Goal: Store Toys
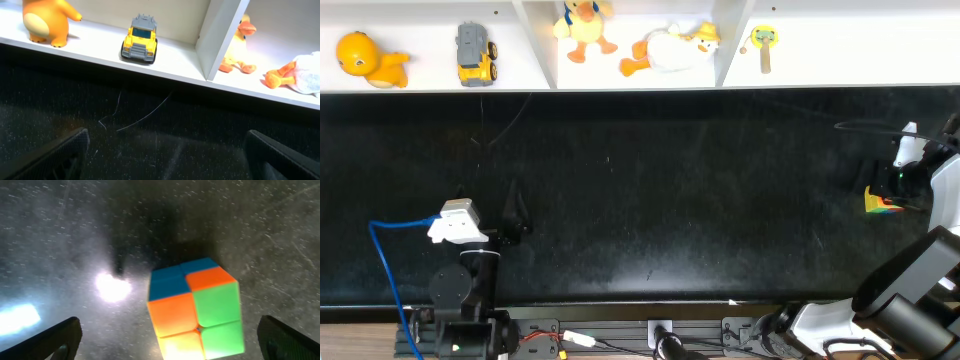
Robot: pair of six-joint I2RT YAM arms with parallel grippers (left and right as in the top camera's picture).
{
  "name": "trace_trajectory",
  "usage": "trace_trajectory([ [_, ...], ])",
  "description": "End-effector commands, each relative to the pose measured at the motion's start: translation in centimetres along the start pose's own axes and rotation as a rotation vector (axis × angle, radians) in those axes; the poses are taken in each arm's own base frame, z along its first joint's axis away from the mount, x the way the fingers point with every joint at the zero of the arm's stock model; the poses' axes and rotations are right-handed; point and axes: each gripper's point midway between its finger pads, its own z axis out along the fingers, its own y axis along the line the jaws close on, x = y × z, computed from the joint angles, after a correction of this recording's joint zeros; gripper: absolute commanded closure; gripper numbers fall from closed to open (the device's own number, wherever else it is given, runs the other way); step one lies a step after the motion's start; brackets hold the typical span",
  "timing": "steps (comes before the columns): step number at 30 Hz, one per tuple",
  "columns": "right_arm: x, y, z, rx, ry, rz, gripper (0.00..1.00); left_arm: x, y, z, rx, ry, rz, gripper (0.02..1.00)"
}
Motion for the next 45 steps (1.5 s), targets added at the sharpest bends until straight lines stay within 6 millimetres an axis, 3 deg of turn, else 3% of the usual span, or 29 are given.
trace_trajectory([
  [1,0.1,-1.2,0.2,0.054,0.017,-0.004,0.003,0.1,0.1,0.0,0.001,-0.006,-0.008,0.02],
  [13,0.2,-1.6,2.9,0.057,0.069,-0.001,0.025,0.1,0.1,0.0,0.001,-0.006,-0.008,0.02],
  [21,-0.4,-1.9,3.0,0.069,0.049,-0.004,0.038,0.1,0.1,0.0,0.001,-0.006,-0.008,0.02],
  [37,-1.3,-2.1,3.0,0.072,0.011,-0.008,0.194,0.1,0.1,0.0,0.001,-0.006,-0.008,0.023],
  [45,-1.7,-1.7,3.1,0.048,-0.01,-0.009,0.207,0.1,0.1,0.0,0.001,-0.006,-0.008,0.02],
])
